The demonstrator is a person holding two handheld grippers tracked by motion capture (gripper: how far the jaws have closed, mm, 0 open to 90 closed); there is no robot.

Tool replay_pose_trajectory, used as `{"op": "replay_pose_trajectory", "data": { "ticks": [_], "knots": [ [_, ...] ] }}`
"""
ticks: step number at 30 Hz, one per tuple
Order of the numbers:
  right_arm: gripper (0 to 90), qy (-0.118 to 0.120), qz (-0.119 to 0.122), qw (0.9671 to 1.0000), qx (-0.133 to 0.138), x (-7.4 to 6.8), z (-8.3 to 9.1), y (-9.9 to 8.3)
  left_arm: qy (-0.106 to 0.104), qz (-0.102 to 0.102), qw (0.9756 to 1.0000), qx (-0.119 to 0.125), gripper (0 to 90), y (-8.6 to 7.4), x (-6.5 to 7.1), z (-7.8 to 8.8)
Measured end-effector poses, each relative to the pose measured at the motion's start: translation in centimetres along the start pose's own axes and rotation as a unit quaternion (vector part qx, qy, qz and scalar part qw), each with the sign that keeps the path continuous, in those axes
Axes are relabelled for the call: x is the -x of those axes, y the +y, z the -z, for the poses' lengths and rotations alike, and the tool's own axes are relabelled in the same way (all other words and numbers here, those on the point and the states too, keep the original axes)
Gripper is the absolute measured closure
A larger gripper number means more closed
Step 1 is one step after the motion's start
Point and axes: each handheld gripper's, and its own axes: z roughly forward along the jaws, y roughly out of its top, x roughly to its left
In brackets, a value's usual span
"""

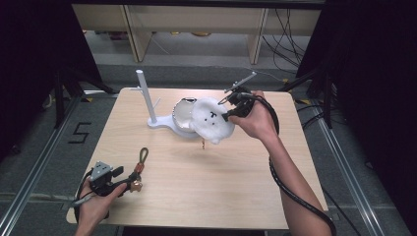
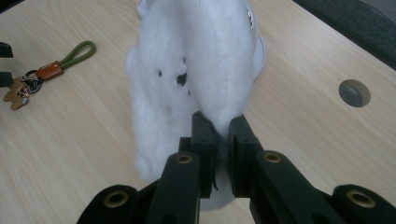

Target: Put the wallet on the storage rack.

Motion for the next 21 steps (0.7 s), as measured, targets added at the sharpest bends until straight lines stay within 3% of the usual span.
{"op": "replay_pose_trajectory", "data": {
  "ticks": [7,8,21],
  "knots": [
    [84.2,0.001,-0.005,1.0,0.004,0.0,-0.1,0.7,0.002,-0.002,1.0,-0.006,36.3,0.0,-0.1,0.1],
    [84.2,-0.001,0.003,1.0,0.007,0.1,-0.2,0.9,0.002,-0.002,1.0,-0.006,36.3,0.0,-0.1,0.1],
    [84.2,-0.002,0.007,0.9999,0.015,0.1,0.2,2.5,-0.001,-0.001,1.0,-0.004,36.3,0.0,0.0,0.0]
  ]
}}
